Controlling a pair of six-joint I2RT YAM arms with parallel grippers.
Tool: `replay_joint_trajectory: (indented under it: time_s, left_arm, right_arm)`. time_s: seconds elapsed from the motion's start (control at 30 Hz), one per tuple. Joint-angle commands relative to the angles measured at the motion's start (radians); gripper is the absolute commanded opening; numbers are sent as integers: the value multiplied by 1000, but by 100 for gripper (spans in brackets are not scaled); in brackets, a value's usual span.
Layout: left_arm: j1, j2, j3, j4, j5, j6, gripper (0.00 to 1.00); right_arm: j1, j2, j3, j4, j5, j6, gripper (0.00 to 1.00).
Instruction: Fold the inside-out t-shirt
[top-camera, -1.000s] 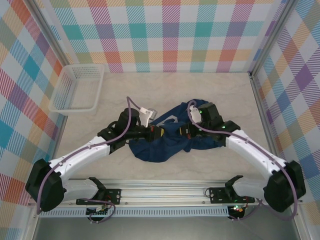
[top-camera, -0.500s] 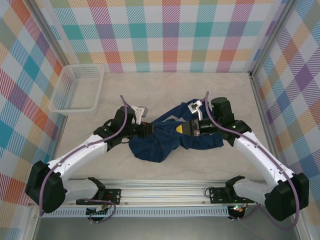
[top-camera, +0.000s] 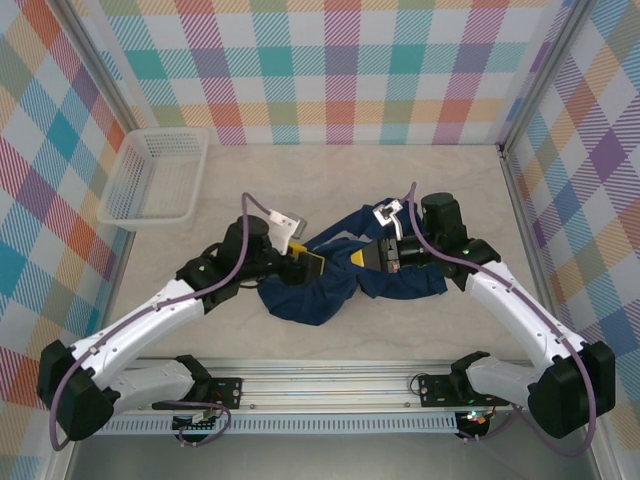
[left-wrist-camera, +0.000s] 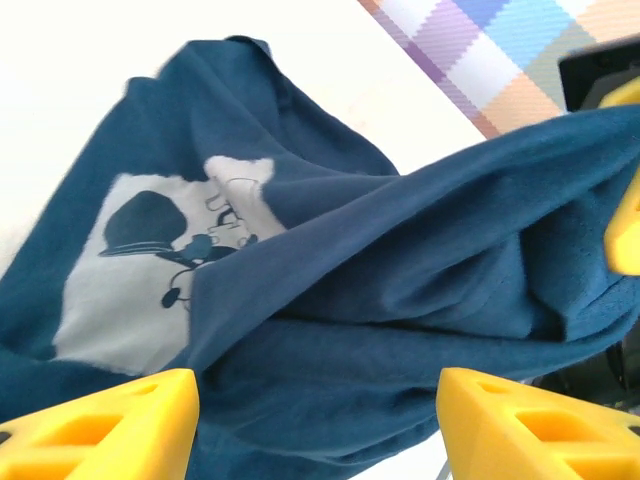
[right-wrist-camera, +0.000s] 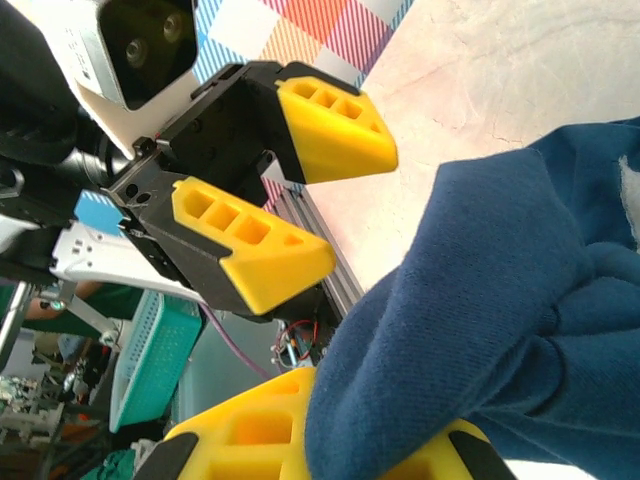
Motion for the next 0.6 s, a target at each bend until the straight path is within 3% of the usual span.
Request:
replay_joint_trajectory:
  time_s: [0.0,0.13,0.37,0.5,0.57]
  left_arm:
    - [-27,59,66,-44,46,92,60]
    - [-45,129,104,-41,148,119,52]
    - [-45,201,143,25,186,107,51]
    - [-48,248,173,39,263,109,34]
    - [-48,261,180,40,279,107,20]
  right_arm:
    - [-8,-7,1,-9,-70,-108,0]
    - [-8,-20,-5,-14,-72,-129,0]
    - [-8,-34,-24,-15,-72,-140,0]
    - [-8,-49,-37,-15,-59,-140,0]
    - [-7,-58,-39,-25,-42,-145,0]
